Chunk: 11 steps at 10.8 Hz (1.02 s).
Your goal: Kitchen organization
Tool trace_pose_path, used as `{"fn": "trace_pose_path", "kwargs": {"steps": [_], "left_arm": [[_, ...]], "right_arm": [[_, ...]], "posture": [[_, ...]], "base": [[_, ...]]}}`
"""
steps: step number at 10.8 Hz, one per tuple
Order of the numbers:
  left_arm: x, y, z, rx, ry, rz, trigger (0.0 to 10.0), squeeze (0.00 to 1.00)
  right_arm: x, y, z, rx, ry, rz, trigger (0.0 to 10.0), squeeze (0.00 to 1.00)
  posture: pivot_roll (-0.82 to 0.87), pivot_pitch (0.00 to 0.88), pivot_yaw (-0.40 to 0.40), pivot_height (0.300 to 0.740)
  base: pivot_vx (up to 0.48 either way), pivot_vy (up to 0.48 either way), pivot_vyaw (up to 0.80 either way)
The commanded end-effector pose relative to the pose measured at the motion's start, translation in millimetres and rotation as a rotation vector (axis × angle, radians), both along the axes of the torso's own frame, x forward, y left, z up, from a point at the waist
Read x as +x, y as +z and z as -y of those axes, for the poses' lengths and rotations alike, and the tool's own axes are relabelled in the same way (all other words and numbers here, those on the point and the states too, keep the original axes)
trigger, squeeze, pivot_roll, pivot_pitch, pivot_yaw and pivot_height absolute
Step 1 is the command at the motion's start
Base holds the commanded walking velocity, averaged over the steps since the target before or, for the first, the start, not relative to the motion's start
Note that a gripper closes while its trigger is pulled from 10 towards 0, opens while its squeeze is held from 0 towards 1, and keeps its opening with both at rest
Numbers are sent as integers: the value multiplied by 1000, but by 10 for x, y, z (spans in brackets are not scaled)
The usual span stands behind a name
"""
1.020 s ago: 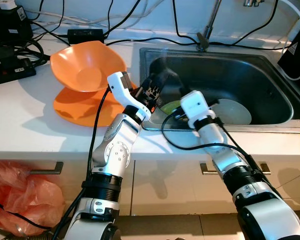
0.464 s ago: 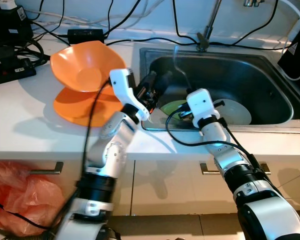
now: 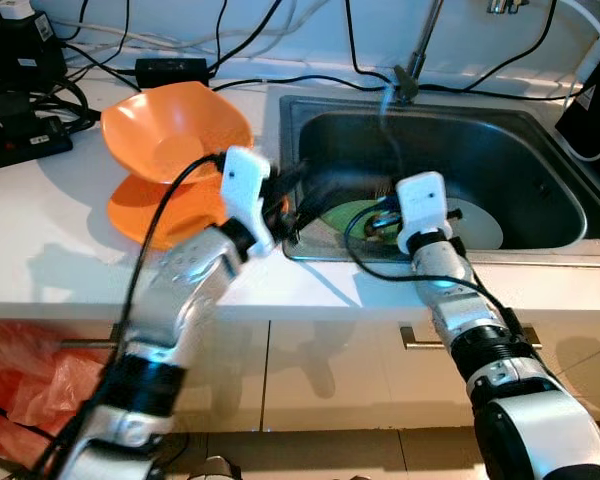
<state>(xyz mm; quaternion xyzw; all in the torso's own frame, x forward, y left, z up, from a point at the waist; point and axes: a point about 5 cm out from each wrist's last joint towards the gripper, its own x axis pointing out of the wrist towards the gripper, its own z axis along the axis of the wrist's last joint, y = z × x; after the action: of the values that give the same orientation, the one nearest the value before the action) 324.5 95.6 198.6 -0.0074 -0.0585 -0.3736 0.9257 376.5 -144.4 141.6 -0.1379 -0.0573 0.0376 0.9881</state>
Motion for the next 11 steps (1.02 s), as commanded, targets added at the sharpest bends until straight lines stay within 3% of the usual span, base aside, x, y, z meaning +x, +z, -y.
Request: {"fn": "trace_pose_path", "kwargs": {"steps": [1, 4, 8, 11], "left_arm": [[-44, 10, 45, 28, -34, 9, 10000, 0], [-110, -127, -12, 149, -75, -30, 10000, 0], [-188, -237, 55, 266, -155, -75, 10000, 0], [-210, -250, 85, 298, -173, -81, 10000, 0]], "right_arm": [[-21, -135, 109, 42, -39, -78, 10000, 0], [12, -152, 179, 209, -39, -157, 10000, 0], [7, -221, 76, 248, 27, -231, 10000, 0], [-9, -274, 8, 261, 69, -276, 10000, 0]], "posture": [[88, 55, -74, 740], [88, 54, -77, 740], [92, 63, -81, 740], [93, 67, -82, 740]], "base": [[0, 0, 0], [0, 0, 0], [0, 0, 0], [0, 0, 0]]}}
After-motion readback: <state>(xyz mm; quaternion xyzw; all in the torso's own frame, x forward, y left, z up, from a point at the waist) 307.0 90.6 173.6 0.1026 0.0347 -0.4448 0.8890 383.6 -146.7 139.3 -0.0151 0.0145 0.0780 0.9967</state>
